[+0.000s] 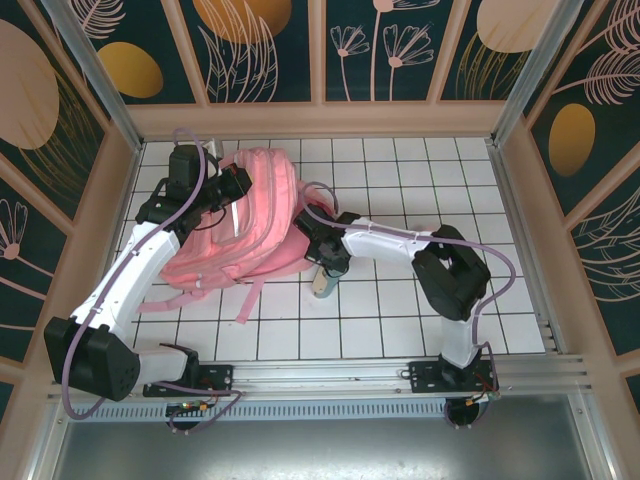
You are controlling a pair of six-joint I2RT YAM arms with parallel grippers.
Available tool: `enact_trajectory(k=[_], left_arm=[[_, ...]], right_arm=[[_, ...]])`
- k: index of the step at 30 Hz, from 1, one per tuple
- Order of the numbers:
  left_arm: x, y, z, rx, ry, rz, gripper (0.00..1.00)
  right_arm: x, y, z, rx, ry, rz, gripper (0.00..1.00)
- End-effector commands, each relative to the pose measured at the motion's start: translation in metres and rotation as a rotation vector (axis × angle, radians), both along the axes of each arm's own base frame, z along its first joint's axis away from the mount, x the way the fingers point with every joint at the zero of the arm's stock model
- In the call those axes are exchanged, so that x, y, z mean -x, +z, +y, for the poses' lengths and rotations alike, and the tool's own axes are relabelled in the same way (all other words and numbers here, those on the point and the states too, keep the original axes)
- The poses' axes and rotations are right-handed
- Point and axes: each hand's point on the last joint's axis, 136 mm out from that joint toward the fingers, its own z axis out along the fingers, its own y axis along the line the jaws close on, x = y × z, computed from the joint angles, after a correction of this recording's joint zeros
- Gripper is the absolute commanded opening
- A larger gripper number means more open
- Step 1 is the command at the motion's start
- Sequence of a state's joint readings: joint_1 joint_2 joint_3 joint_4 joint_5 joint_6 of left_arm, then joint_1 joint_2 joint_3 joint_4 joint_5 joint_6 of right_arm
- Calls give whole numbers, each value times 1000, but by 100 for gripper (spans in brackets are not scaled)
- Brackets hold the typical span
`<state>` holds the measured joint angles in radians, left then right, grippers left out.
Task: Pack the student bag
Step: Pick up the loose stationery at the center of the table, then place the loose stationery in the student bag.
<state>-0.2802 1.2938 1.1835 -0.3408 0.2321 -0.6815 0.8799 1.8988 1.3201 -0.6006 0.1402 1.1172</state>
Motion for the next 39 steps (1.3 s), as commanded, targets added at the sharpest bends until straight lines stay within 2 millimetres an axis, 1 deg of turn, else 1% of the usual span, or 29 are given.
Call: enact_trajectory(k=[1, 4, 6, 9, 10, 12, 15, 16, 19, 22, 24, 26, 28, 32, 39], left_arm=[[2, 51, -8, 46, -59, -155, 0], [2, 54, -9, 45, -68, -173, 0], [2, 56, -11, 51, -77, -179, 0], [2, 58, -14, 63, -92, -185, 0], [3, 59, -14, 66, -95, -189, 0], [4, 60, -15, 71, -102, -191, 0], [5, 61, -14, 72, -98, -191, 0], [5, 61, -14, 73, -98, -191, 0], [7, 62, -14, 76, -98, -194, 0], [7, 65, -12, 78, -91, -196, 0], [7, 65, -11, 78, -87, -198, 0], [7, 67, -11, 82, -86, -201, 0], [8, 67, -10, 88, -88, -200, 0], [9, 69, -13, 100, -105, -202, 0], [14, 72, -19, 118, -150, -211, 0]], right_arm=[[7, 4, -26, 70, -49, -17, 0], [4, 29, -37, 82, -57, -80, 0], [1, 50, -42, 84, -50, -147, 0], [-10, 82, -39, 64, -5, -247, 0], [-15, 92, -35, 54, 23, -280, 0], [-26, 115, -18, 8, 96, -361, 0], [-43, 137, 10, -32, 217, -445, 0], [-47, 141, 19, -35, 254, -463, 0], [-59, 152, 52, -98, 390, -505, 0], [-68, 146, 74, -177, 465, -479, 0], [-71, 137, 82, -213, 496, -449, 0], [-69, 127, 93, -265, 546, -419, 0], [-71, 113, 98, -292, 564, -376, 0], [-82, 93, 98, -286, 562, -337, 0], [-115, 67, 92, -244, 515, -314, 0]])
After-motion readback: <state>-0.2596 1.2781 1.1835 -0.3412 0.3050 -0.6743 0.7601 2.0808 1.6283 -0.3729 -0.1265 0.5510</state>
